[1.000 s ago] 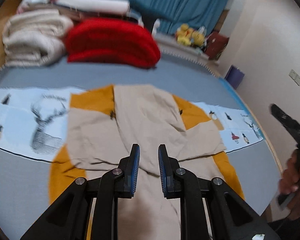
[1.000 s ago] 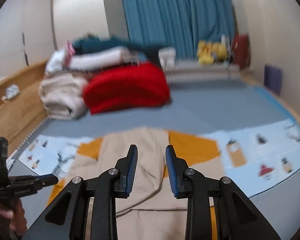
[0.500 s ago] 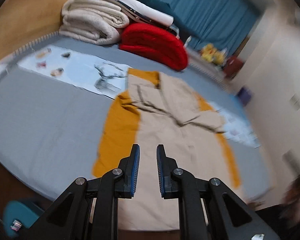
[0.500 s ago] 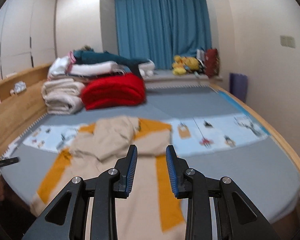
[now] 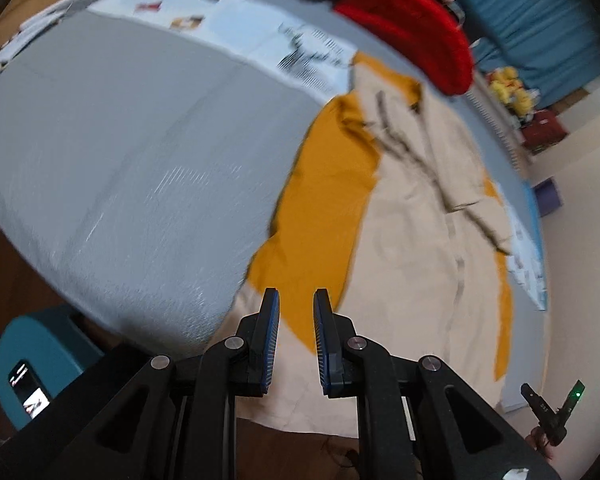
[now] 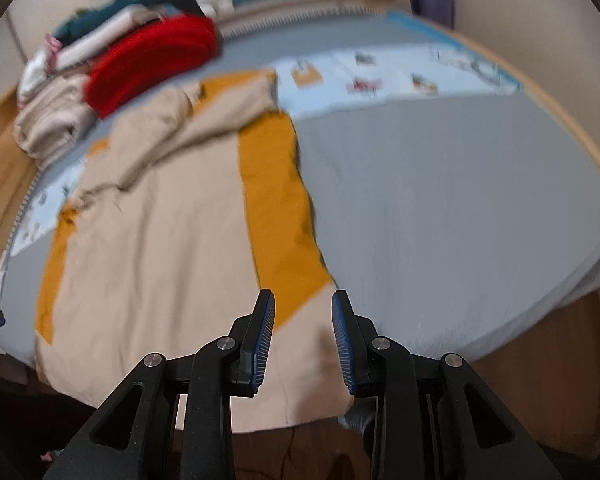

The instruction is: Fold large clothes

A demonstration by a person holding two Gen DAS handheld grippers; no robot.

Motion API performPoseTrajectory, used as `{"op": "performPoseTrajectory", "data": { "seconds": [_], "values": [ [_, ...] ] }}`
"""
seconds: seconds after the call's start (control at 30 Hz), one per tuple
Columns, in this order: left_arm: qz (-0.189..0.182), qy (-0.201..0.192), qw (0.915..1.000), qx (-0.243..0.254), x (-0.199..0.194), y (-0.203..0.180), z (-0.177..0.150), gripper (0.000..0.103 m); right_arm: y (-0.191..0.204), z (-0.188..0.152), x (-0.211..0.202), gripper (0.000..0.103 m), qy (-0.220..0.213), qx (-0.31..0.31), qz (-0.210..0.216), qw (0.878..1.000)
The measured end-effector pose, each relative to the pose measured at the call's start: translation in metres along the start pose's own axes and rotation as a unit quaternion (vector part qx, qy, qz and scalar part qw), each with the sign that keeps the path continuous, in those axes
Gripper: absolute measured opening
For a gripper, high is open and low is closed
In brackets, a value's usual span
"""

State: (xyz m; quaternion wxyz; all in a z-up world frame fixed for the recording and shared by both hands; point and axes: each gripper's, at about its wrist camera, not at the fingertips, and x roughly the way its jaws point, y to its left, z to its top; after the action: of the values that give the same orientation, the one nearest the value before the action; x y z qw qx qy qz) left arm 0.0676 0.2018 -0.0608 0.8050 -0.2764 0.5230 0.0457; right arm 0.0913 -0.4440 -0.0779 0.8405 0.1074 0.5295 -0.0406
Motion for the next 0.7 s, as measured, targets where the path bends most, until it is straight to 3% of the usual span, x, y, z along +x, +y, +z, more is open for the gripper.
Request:
{"op": "performPoseTrajectory", "data": {
  "seconds": [0.17,0.4,0.47,0.6,0.67,0.7],
  "values": [
    [0.048,0.06,0.9969,-0.013,0.037,0.013,-0.005,0.02,-0.01,-0.004,0.03,0.031,0.049,0.019,-0.019,0.998],
    [0.089,0.108,0.99,-0.022,0.065,0.025,-0.012,0.04,-0.024,-0.015,0.065,0.034,0.119,0.054,-0.04,0.991],
    [0.1,0.117,0.9881,-0.009,0.071,0.024,-0.015,0.04,-0.028,-0.02,0.072,0.035,0.137,0.065,-0.041,0.988],
    [0.133,0.114,0.9835,0.044,0.076,0.011,-0.022,0.04,-0.03,-0.022,0.071,0.036,0.134,0.069,-0.038,0.988],
    [0.144,0.113,0.9807,0.069,0.076,0.004,-0.026,0.033,-0.026,-0.023,0.07,0.036,0.132,0.06,-0.042,0.989],
    [0.146,0.113,0.9794,0.081,0.076,0.001,-0.028,0.022,-0.025,-0.022,0.07,0.032,0.131,0.056,-0.041,0.989]
  ]
}}
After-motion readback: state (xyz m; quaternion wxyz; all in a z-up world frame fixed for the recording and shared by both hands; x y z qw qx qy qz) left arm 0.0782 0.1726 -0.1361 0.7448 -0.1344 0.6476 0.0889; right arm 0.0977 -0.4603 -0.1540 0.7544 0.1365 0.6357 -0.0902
